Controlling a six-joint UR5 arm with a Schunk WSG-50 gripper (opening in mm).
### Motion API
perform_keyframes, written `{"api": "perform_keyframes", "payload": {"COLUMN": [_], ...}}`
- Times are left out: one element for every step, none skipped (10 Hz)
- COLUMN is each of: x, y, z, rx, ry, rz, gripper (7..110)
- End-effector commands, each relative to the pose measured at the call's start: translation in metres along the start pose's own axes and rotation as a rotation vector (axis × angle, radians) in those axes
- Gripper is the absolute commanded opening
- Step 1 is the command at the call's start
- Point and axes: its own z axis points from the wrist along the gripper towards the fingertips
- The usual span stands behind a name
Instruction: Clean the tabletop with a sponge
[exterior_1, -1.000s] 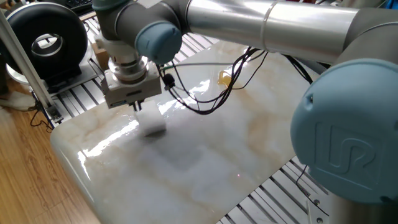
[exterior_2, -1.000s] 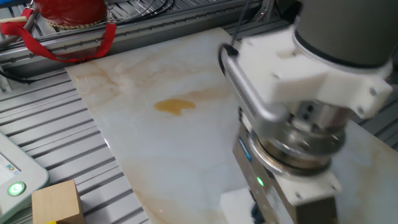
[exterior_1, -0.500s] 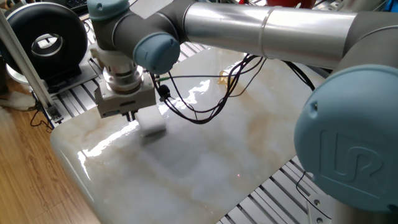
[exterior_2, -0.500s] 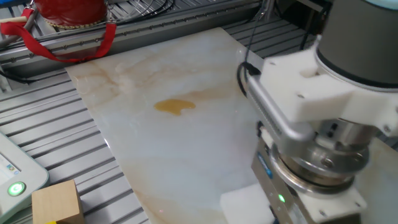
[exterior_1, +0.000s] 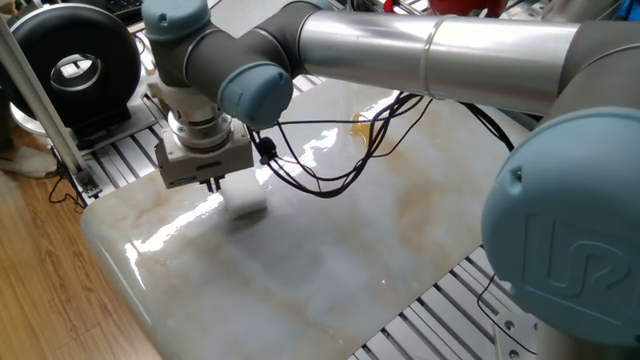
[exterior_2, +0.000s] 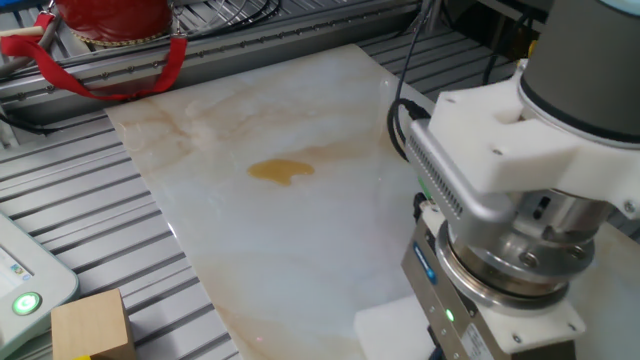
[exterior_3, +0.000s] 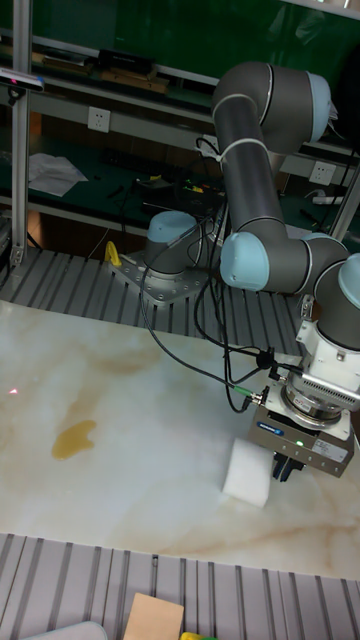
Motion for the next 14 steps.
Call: {"api": "perform_keyframes", "payload": {"x": [0.000, 0.003, 0.008, 0.009, 0.014, 0.016, 0.017, 0.006, -0.001, -0.001, -0.005, -0.010, -0.013, -0.016], "y": [-0.007, -0.003, 0.001, 0.002, 0.006, 0.006, 0.006, 0.004, 0.001, -0.004, -0.013, -0.021, -0.030, -0.035], "z": [0.002, 0.003, 0.004, 0.003, 0.003, 0.003, 0.003, 0.004, 0.003, 0.001, -0.002, -0.006, -0.010, -0.011], "rx": [0.002, -0.014, -0.034, -0.037, -0.058, -0.062, -0.069, -0.068, -0.063, -0.054, -0.032, -0.022, -0.012, -0.012], "ry": [0.005, 0.018, 0.035, 0.044, 0.064, 0.070, 0.072, 0.027, 0.004, 0.016, 0.010, 0.009, 0.015, 0.014], "rz": [0.003, 0.012, 0.016, 0.005, -0.022, -0.051, -0.049, -0.046, -0.087, -0.107, -0.124, -0.145, -0.167, -0.177], "gripper": [7, 7, 7, 7, 7, 7, 44, 44, 44, 44, 66, 66, 66, 66]}}
